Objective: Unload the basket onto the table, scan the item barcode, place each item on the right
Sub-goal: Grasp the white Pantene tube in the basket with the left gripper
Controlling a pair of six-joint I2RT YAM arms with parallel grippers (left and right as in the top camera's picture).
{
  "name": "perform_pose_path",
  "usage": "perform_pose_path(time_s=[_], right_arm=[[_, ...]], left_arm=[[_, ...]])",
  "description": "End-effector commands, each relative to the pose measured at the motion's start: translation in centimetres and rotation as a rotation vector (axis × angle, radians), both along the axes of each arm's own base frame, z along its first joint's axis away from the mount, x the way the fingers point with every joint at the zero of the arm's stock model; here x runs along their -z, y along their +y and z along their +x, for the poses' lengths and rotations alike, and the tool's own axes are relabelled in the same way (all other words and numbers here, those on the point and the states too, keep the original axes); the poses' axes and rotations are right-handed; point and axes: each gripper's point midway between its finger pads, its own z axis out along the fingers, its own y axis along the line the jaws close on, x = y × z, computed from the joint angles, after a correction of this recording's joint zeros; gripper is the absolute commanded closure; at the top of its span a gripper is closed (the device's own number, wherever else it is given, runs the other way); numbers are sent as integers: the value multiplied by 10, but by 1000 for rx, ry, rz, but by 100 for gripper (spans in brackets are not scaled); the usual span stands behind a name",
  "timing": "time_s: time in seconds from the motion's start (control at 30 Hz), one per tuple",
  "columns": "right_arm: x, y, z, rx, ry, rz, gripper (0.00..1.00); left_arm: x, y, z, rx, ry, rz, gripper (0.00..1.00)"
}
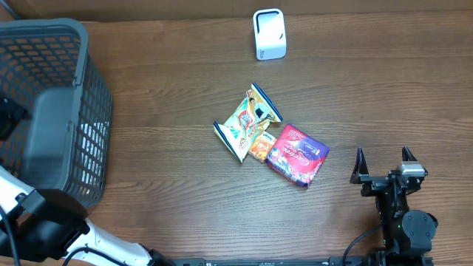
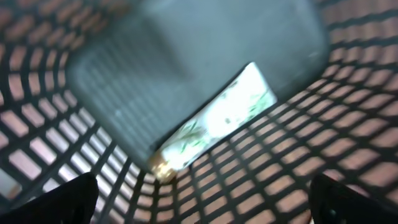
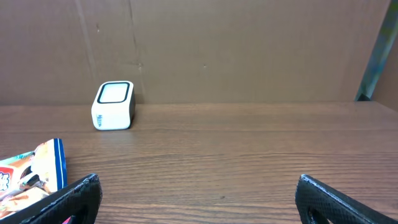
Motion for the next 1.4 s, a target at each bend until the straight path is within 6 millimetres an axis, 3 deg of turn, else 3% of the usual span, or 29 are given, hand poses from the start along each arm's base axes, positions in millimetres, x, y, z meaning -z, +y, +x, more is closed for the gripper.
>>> perform_pose_path(time_s=[0.0, 0.23, 0.5, 0.77, 1.17, 1.37], right_arm=[[1, -1, 0, 8, -5, 2, 0], [1, -1, 0, 8, -5, 2, 0], [1, -1, 0, 8, -5, 2, 0], [1, -1, 0, 8, -5, 2, 0], [1, -1, 0, 8, -5, 2, 0], [1, -1, 0, 8, -5, 2, 0]], left_arm=[[-2, 0, -18, -26, 25, 21, 0], [23, -11, 12, 198, -80, -37, 0], [95, -25, 4, 268, 12, -127, 0], [142, -35, -2, 304, 29, -172, 0], [190, -57, -4, 324, 6, -226, 8], [202, -61, -1, 338, 0, -214, 23]])
